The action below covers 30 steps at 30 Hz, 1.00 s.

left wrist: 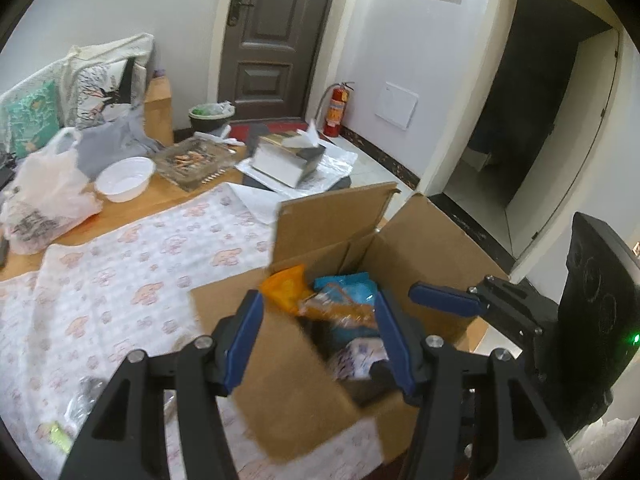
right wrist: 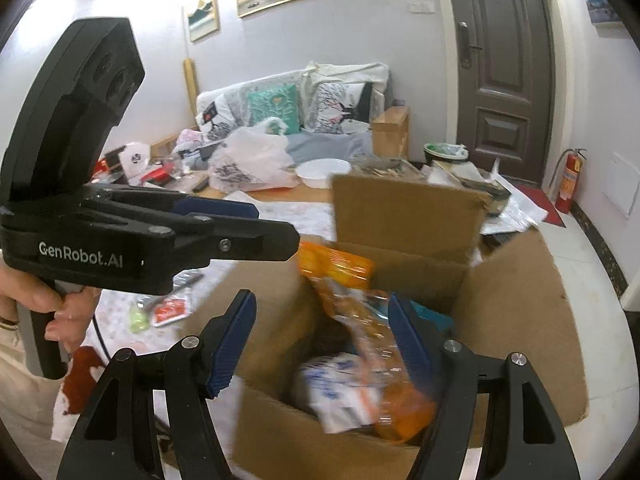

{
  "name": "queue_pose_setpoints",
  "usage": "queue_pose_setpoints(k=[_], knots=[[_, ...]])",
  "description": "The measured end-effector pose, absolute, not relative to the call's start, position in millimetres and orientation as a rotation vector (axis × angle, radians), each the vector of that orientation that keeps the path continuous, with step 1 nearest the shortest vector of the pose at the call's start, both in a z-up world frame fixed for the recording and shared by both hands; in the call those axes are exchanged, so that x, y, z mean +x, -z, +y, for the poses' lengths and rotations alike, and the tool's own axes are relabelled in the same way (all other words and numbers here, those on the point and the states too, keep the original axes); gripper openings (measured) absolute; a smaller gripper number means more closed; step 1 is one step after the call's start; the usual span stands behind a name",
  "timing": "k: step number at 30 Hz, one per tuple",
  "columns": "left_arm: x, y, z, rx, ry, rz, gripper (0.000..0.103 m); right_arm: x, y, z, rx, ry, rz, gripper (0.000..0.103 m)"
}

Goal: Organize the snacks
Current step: 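Move both tools back over the remaining snacks on the sheet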

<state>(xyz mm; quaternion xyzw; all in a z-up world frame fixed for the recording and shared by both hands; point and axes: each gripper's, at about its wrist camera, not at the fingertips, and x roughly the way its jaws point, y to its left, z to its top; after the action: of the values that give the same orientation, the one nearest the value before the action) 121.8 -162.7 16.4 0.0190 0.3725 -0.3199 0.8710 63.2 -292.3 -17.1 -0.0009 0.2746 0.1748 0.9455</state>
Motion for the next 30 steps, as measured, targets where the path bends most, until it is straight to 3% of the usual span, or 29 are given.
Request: queue_pose_setpoints(k=[13,22,30], knots=[[77.1,-11.7,-1.4,-0.04,0.507,0.736,0.054,53.8,4.0,-157.3,-0.045,-0.498,0.587,0.065],[83.1,52.6,83.3,-0.147,0.454,0.821,0.054,79.8,47.6,-71.0,-0.101,-0.558,0.735,0.065],[113.5,114.5,92.9,-0.164,0.454,0.924,0.054,116.0,96.1,-41.7,-0.127,-0.566,0.866,0.065]])
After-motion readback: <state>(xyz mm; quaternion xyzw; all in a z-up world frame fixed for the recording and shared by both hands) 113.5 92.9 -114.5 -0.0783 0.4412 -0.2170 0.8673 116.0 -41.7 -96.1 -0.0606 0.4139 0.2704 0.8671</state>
